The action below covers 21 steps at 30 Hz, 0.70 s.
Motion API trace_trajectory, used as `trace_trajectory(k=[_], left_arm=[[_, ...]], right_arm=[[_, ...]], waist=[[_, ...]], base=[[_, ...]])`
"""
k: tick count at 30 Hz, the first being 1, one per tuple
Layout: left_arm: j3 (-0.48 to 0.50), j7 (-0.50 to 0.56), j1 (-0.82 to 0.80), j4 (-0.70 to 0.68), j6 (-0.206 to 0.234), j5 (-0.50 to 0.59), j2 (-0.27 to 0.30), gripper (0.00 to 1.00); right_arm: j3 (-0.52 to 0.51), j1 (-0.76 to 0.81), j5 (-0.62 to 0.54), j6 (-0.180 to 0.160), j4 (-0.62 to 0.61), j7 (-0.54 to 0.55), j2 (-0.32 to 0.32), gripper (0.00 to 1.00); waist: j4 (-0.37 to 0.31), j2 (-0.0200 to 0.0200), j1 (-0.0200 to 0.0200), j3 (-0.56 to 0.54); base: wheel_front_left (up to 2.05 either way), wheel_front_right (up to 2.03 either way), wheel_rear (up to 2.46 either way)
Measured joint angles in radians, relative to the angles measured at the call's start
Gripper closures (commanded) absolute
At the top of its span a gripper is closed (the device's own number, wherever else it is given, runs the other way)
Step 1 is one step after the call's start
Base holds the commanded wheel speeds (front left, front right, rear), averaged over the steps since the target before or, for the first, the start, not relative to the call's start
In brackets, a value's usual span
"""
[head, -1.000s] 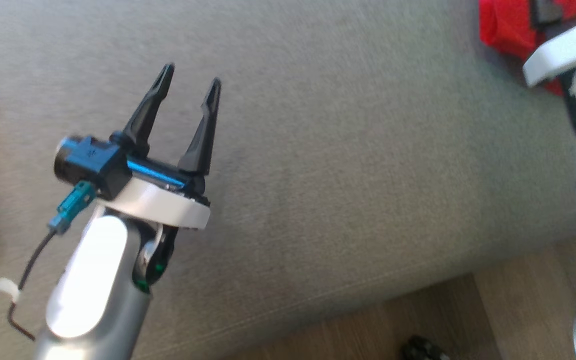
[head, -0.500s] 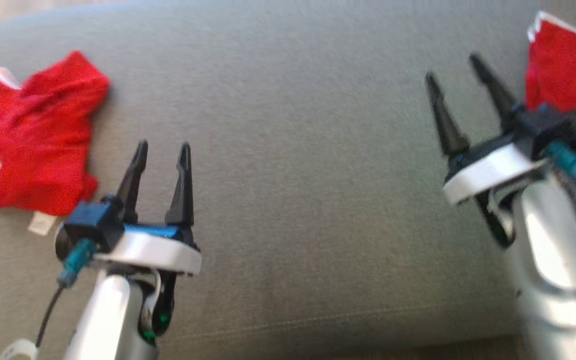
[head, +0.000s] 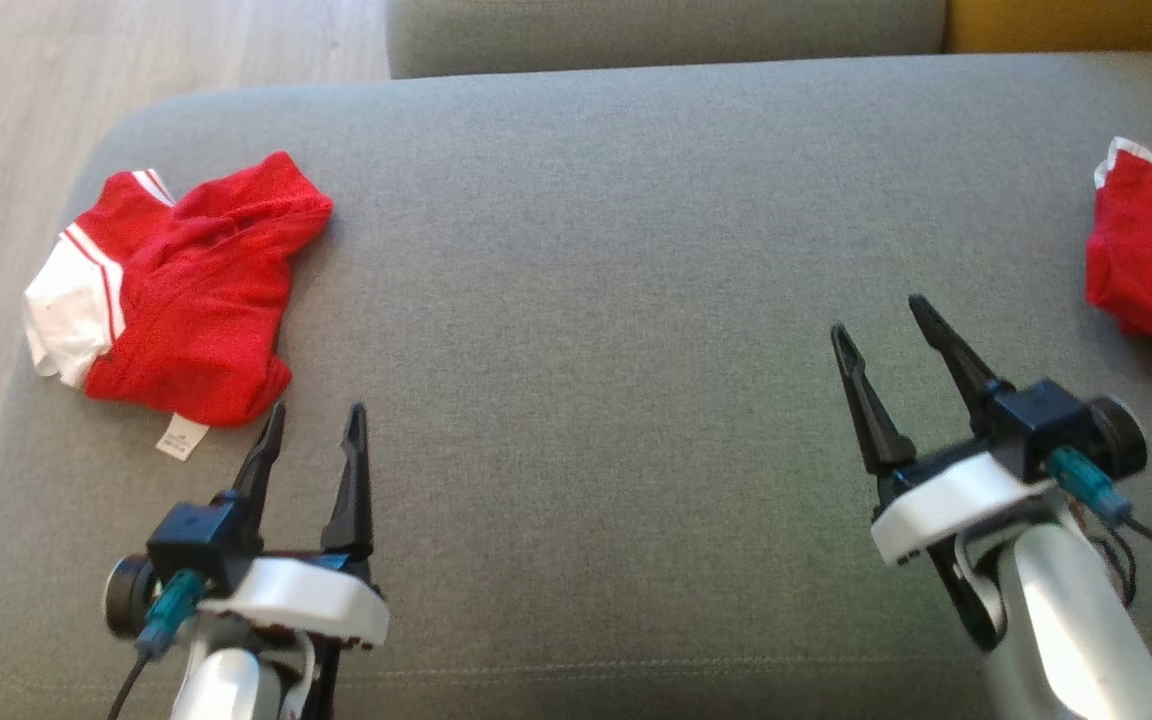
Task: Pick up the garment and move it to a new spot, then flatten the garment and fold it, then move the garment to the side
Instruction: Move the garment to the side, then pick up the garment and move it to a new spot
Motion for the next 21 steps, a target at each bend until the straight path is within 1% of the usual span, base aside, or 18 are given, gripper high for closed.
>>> trace_trajectory(k=[3,7,21], left_arm=[[0.022,0.000,0.032,-0.013,0.002,0.000,-0.001,0.00],[0.032,0.000,0.036,-0.027,0.018,0.008,-0.002,0.00],[0.030,0.000,0.036,-0.053,0.026,-0.007,-0.003,0.00]], right_arm=[[-0.004,0.040,0.028,0.000,-0.013,0.000,0.002,0.00],[-0.004,0.055,0.065,0.000,-0.018,0.000,0.003,0.00],[-0.012,0.055,0.068,0.000,-0.033,0.000,0.005,0.00]], waist=[[0.006,0.0000,0.0000,-0.013],[0.005,0.0000,0.0000,-0.016],[-0.005,0.0000,0.0002,-0.005]], base=[[0.00,0.00,0.00],[0.00,0.00,0.00],[0.00,0.00,0.00]])
